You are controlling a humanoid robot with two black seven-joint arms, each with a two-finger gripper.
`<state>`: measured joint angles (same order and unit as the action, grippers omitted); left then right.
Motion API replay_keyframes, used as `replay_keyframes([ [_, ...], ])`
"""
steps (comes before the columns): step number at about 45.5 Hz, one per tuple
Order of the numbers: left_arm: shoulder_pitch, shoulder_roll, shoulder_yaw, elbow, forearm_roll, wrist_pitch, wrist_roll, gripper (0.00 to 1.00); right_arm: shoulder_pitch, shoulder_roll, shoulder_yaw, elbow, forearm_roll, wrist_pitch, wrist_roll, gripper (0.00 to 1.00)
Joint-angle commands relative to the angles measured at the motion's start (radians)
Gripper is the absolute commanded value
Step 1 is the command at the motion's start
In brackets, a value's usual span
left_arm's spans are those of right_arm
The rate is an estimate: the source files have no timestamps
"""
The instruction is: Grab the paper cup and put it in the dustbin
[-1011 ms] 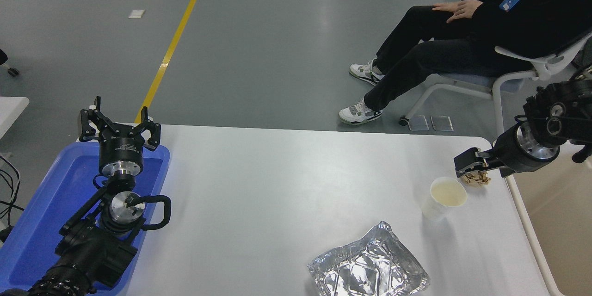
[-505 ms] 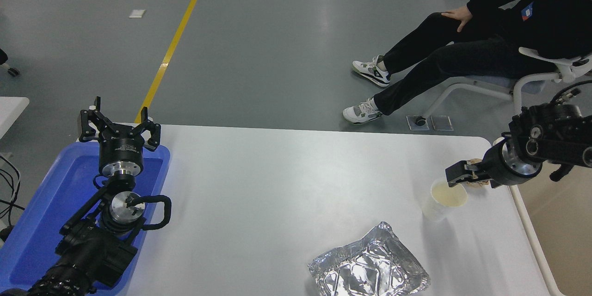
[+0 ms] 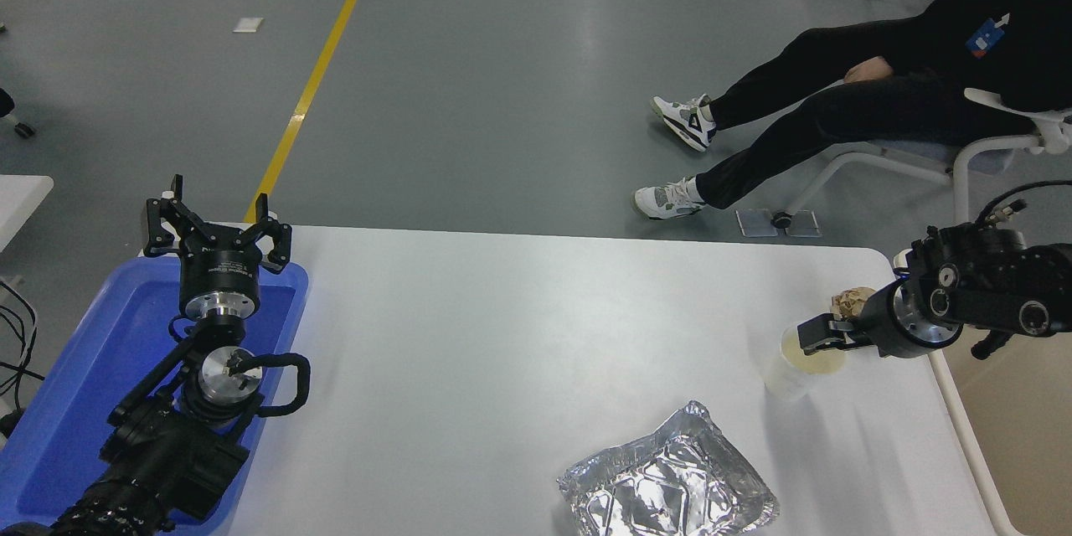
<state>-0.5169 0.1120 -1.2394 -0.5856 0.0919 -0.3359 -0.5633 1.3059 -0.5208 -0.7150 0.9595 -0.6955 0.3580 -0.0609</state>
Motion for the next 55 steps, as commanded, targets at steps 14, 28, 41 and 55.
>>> replay_keyframes([
  [14,0.000,0.000,0.000,0.001,0.000,0.000,0.000,0.99,-0.051,0.022,0.006,-0.030,0.001,-0.054,0.004,0.74],
  [28,0.000,0.000,0.000,0.000,0.000,0.000,0.000,0.99,-0.050,0.022,0.006,-0.028,-0.022,-0.050,0.006,0.00],
  [41,0.000,0.000,0.000,0.000,0.000,0.000,0.000,0.99,-0.036,0.024,0.008,-0.028,-0.029,-0.054,0.007,0.00],
  [55,0.000,0.000,0.000,0.000,0.000,0.000,0.000,0.99,0.058,-0.004,0.009,0.005,-0.022,-0.037,0.009,0.00],
])
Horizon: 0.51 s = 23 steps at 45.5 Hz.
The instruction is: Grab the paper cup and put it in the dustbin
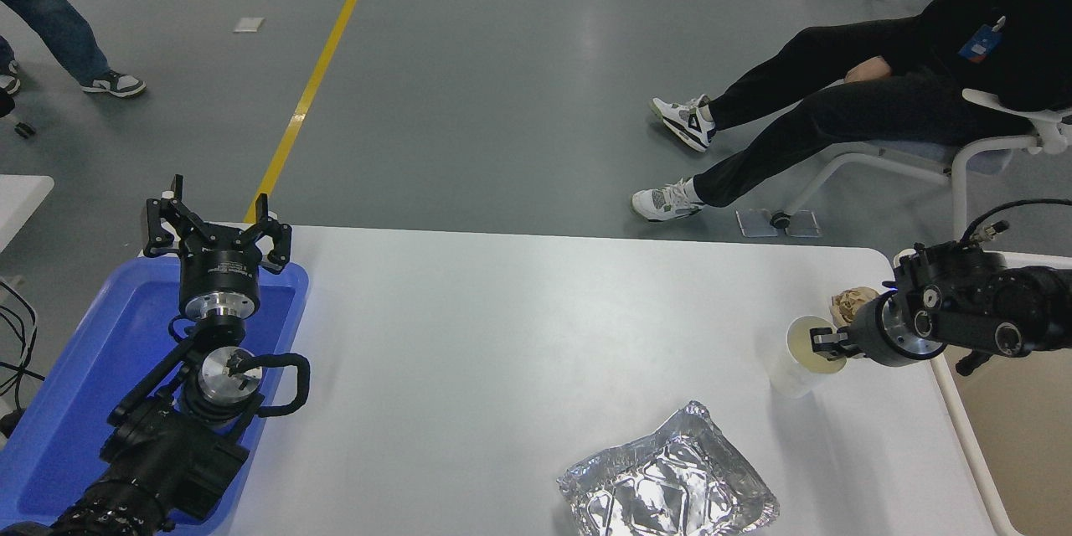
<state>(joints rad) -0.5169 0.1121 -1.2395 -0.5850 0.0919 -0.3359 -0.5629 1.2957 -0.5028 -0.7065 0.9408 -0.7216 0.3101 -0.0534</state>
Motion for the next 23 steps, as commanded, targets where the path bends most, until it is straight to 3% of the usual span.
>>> replay_keyframes([
  [1,0.000,0.000,0.000,-0.001,0.000,0.000,0.000,0.99,0.082,-0.028,0.001,0.032,0.005,0.015,0.003,0.00],
  [23,0.000,0.000,0.000,-0.001,0.000,0.000,0.000,0.99,0.528,-0.215,-0.033,0.196,0.021,0.365,0.003,0.00],
])
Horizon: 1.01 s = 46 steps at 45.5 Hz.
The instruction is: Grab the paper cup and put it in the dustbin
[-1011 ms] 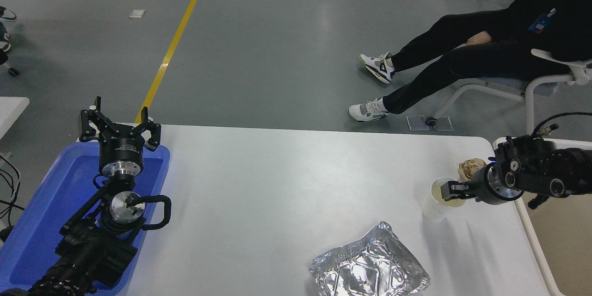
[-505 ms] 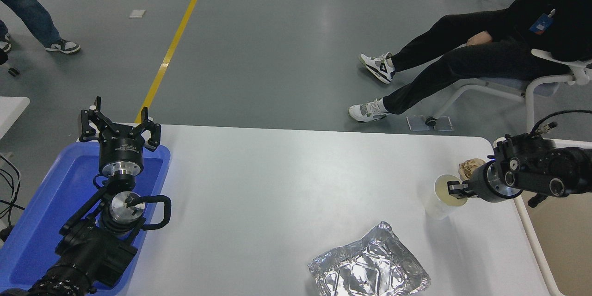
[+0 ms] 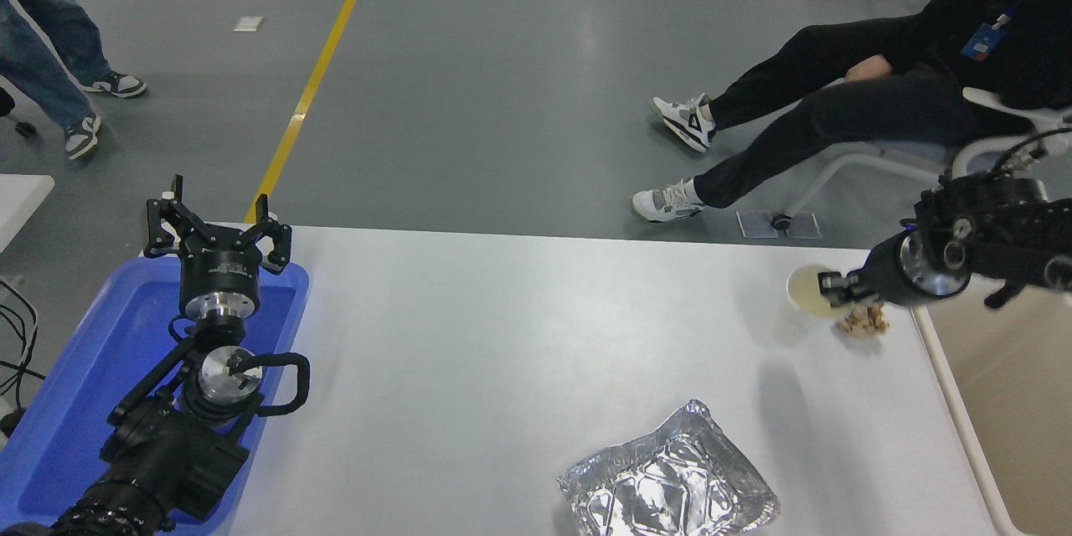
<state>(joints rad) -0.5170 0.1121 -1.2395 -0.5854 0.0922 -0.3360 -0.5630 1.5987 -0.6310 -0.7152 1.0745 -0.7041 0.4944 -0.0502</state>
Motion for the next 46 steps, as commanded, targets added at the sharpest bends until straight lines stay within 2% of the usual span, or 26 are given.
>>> replay_keyframes([
  [1,0.000,0.000,0.000,-0.001,0.000,0.000,0.000,0.99,0.248,-0.093,-0.029,0.062,0.003,0.199,0.000,0.00],
  [6,0.000,0.000,0.000,-0.001,0.000,0.000,0.000,0.99,0.358,-0.119,-0.067,0.062,0.005,0.291,0.000,0.00],
  [21,0.002,0.001,0.000,0.001,0.000,0.000,0.000,0.99,0.593,-0.171,-0.158,0.105,0.006,0.291,0.000,0.00],
  [31,0.002,0.001,0.000,-0.001,0.000,0.000,0.000,0.99,0.639,-0.208,-0.173,0.097,0.015,0.291,-0.013,0.00],
  [41,0.002,0.001,0.000,0.001,0.000,0.000,0.000,0.99,0.586,-0.380,-0.164,-0.020,0.057,0.286,-0.014,0.00],
  [46,0.002,0.001,0.000,-0.001,-0.002,0.000,0.000,0.99,0.502,-0.475,-0.116,-0.093,0.107,0.133,-0.013,0.00],
])
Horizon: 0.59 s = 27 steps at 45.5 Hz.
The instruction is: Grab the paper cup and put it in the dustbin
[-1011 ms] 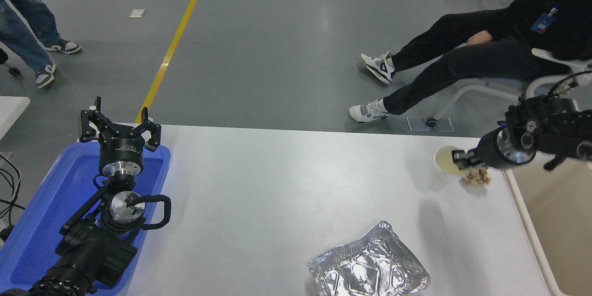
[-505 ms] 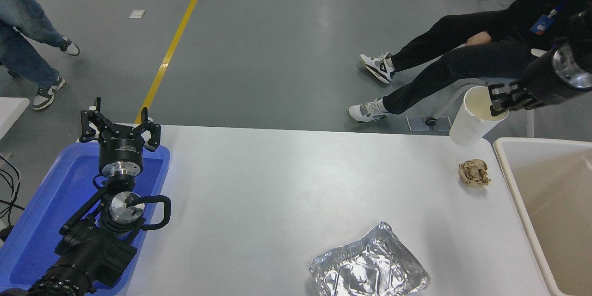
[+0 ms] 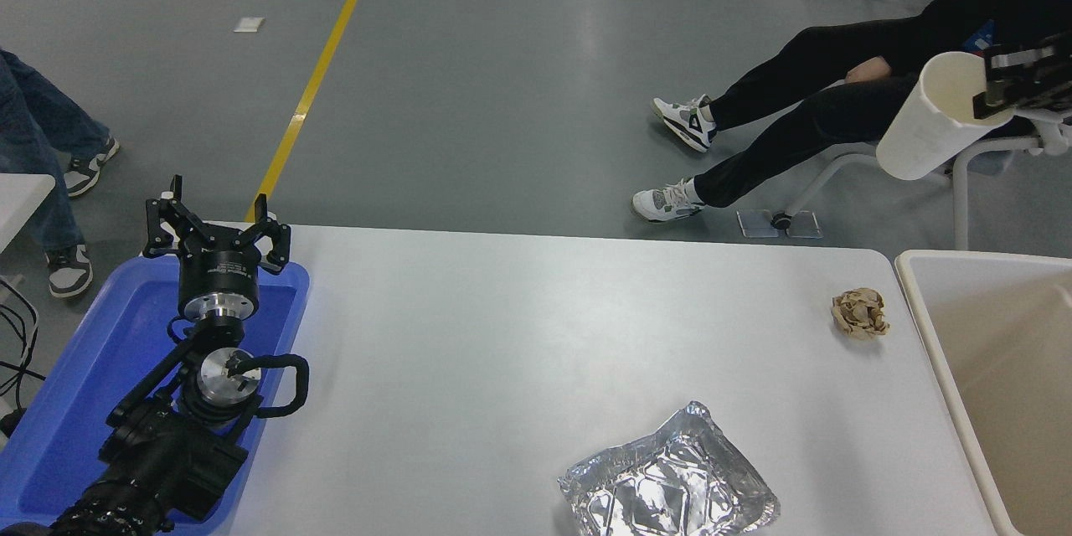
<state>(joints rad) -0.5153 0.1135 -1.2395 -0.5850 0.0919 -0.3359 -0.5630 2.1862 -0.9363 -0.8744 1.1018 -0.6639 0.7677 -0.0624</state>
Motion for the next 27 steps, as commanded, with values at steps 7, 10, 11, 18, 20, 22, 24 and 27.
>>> replay_keyframes([
  [7,0.000,0.000,0.000,-0.001,-0.001,0.000,0.000,0.99,-0.290,-0.193,0.135,-0.195,0.216,-0.425,0.001,0.00],
  [10,0.000,-0.002,0.000,-0.001,0.000,0.000,-0.001,0.99,-0.384,-0.184,0.172,-0.227,0.315,-0.525,0.001,0.00],
  [11,0.000,0.000,0.000,0.001,0.000,0.000,0.000,0.99,-0.413,-0.177,0.184,-0.240,0.346,-0.553,0.001,0.00],
  [18,0.000,0.000,0.000,0.001,0.000,0.000,0.000,0.99,-0.663,-0.090,0.326,-0.338,0.524,-0.754,0.001,0.00],
  [20,-0.002,0.000,0.000,0.001,-0.001,0.000,0.000,0.99,-0.748,-0.053,0.385,-0.397,0.556,-0.797,-0.002,0.00],
  [22,-0.002,0.000,0.000,0.001,-0.001,0.000,0.000,0.99,-0.837,-0.012,0.443,-0.474,0.578,-0.815,-0.004,0.00],
  [24,-0.002,0.000,0.000,0.001,0.000,0.000,-0.001,0.99,-0.948,0.051,0.503,-0.598,0.590,-0.823,-0.004,0.00],
  [27,-0.002,0.000,0.000,0.001,-0.001,0.000,0.000,0.99,-1.060,0.141,0.589,-0.761,0.596,-0.817,-0.004,0.00],
])
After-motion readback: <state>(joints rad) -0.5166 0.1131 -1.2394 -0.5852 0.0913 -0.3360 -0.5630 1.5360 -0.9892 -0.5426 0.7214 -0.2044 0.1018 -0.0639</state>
